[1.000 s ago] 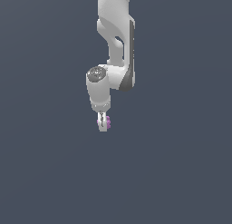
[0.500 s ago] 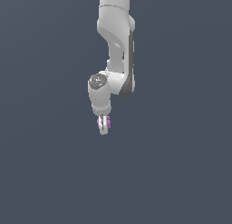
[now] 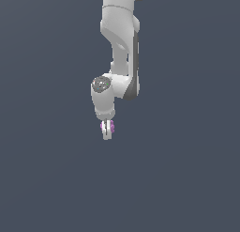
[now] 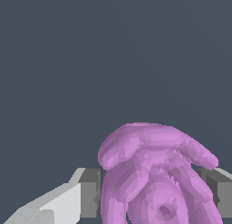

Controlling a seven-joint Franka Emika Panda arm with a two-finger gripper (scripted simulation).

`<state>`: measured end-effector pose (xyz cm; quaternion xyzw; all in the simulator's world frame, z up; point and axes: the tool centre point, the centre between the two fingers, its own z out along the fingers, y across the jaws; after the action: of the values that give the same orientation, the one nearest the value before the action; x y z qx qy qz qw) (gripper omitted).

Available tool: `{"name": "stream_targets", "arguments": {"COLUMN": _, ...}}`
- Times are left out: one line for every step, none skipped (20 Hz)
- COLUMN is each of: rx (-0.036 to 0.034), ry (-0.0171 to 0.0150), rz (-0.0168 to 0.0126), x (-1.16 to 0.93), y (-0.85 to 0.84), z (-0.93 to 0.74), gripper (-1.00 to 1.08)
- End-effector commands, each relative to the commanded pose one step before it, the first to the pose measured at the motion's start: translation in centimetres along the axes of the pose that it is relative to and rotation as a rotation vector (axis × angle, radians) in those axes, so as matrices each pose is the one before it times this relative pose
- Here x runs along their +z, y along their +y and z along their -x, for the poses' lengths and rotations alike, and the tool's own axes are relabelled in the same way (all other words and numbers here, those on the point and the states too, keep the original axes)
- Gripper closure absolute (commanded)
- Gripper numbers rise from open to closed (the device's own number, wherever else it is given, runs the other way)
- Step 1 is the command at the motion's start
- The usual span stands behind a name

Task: Pick up the object and move it to a goal position.

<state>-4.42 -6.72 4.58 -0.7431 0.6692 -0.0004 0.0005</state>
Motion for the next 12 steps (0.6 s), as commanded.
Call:
{"name": "stream_targets", "arguments": {"rx": -0.00040, "ry": -0.00025, "rz": -0.00031, "x": -0.028, "y": -0.010, "z": 0.021, "gripper": 1.08}}
{"name": "stream_targets", "arguments": {"rx": 0.00000, "ry": 0.00000, "rz": 0.00000, "x": -0.076, "y": 0.013, "z": -0.012, "gripper": 1.08}}
{"name": "stream_targets", "arguments": {"rx": 0.00000, "ry": 0.00000, "rz": 0.00000, "x": -0.127, "y": 0.022, "z": -0.019, "gripper": 1.08}}
{"name": "stream_targets", "arguments": {"rx": 0.00000, "ry": 0.00000, "rz": 0.00000, "x": -0.178, "y": 0.031, "z": -0.027, "gripper": 1.08}}
{"name": "stream_targets", "arguments": {"rx": 0.00000, "ry": 0.00000, "rz": 0.00000, "x": -0.229, "y": 0.039, "z": -0.035, "gripper": 1.08}}
{"name": "stream_targets", "arguments": {"rx": 0.00000, "ry": 0.00000, "rz": 0.00000, "x": -0.281, "y": 0.048, "z": -0.043, "gripper": 1.08}}
{"name": "stream_targets", "arguments": {"rx": 0.00000, "ry": 0.00000, "rz": 0.00000, "x": -0.333, "y": 0.057, "z": -0.051, "gripper": 1.08}}
{"name": "stream_targets", "arguments": {"rx": 0.00041, "ry": -0.00055, "rz": 0.00008, "x": -0.373, "y": 0.071, "z": -0.085, "gripper": 1.08}}
{"name": "stream_targets", "arguments": {"rx": 0.00000, "ry": 0.00000, "rz": 0.00000, "x": -0.438, "y": 0.075, "z": -0.068, "gripper": 1.08}}
{"name": "stream_targets", "arguments": {"rx": 0.00000, "ry": 0.00000, "rz": 0.00000, "x": -0.492, "y": 0.084, "z": -0.076, "gripper": 1.08}}
{"name": "stream_targets", "arguments": {"rx": 0.00000, "ry": 0.00000, "rz": 0.00000, "x": -0.547, "y": 0.093, "z": -0.085, "gripper": 1.08}}
{"name": "stream_targets", "arguments": {"rx": 0.00065, "ry": -0.00069, "rz": 0.00023, "x": -0.581, "y": 0.109, "z": -0.136, "gripper": 1.08}}
